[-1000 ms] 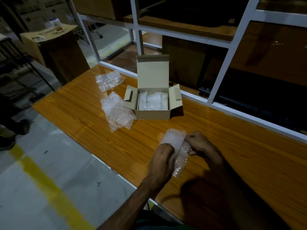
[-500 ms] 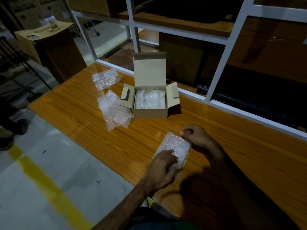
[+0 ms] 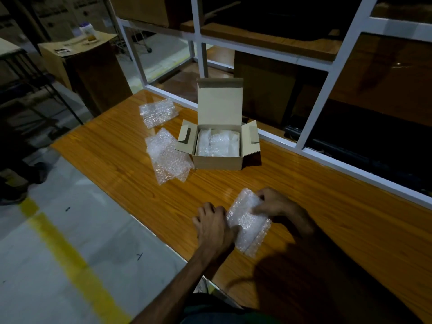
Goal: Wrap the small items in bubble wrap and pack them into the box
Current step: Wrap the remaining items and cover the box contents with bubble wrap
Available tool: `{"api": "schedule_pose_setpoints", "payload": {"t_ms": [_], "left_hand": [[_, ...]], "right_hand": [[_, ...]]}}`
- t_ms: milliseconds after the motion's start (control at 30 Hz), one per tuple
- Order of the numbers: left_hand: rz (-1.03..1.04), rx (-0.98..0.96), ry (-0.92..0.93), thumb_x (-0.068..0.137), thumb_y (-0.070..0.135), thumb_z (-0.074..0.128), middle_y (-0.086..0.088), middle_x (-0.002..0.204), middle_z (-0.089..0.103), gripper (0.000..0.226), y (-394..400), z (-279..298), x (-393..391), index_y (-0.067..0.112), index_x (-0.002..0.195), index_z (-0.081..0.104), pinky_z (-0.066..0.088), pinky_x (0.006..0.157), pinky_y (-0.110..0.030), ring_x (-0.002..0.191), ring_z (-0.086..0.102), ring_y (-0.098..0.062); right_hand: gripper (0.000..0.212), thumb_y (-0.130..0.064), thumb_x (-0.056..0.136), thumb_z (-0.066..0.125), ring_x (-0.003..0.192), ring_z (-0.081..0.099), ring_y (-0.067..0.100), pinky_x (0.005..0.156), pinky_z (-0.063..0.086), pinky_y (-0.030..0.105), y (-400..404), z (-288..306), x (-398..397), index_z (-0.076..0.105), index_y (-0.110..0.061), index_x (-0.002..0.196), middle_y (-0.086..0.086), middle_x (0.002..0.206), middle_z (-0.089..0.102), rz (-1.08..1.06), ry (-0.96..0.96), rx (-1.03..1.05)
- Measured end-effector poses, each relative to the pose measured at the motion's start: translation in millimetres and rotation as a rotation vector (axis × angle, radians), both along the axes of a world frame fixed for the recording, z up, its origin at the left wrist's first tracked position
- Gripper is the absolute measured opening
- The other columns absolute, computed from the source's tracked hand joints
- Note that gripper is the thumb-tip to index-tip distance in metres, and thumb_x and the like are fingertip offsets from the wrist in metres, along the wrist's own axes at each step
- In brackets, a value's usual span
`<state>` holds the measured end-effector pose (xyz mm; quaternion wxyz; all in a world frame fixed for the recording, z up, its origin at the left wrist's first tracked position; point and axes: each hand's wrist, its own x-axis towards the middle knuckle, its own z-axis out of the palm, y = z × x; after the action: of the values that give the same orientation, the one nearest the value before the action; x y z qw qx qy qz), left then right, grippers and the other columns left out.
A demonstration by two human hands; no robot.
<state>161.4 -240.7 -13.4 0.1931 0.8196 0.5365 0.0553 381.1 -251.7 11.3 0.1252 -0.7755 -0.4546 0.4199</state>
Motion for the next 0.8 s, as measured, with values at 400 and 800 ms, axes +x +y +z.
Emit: {"api": "schedule_pose_setpoints", "payload": {"t_ms": [400, 800], "left_hand": [[0.287, -0.326, -0.898, 0.091, 0.011, 0.077, -0.009, 0.098, 0.065, 0.026, 34.4, 23.4, -8.0, 0.022, 0.105, 0.058, 0.058, 0.062, -0.036, 0.081, 0.066, -0.022], [0.204, -0.72, -1.228, 0.094, -0.002, 0.071, -0.005, 0.144, 0.055, 0.065, 43.7, 40.0, -2.3, 0.031, 0.146, 0.052, 0.064, 0.086, -0.047, 0.117, 0.069, -0.025]], "right_hand": [[0.034, -0.009, 0.097, 0.071, 0.092, 0.075, 0.028, 0.06, 0.06, 0.03, 1.7, 16.7, 4.6, 0.049, -0.03, 0.112, 0.01, 0.119, 0.07, -0.299, 0.386, 0.327], [0.029, -0.003, 0.102, 0.062, 0.122, 0.061, 0.014, 0.102, 0.058, 0.041, -3.3, 8.7, -21.8, 0.076, -0.021, 0.119, -0.013, 0.129, 0.063, -0.509, 0.496, 0.518]]}}
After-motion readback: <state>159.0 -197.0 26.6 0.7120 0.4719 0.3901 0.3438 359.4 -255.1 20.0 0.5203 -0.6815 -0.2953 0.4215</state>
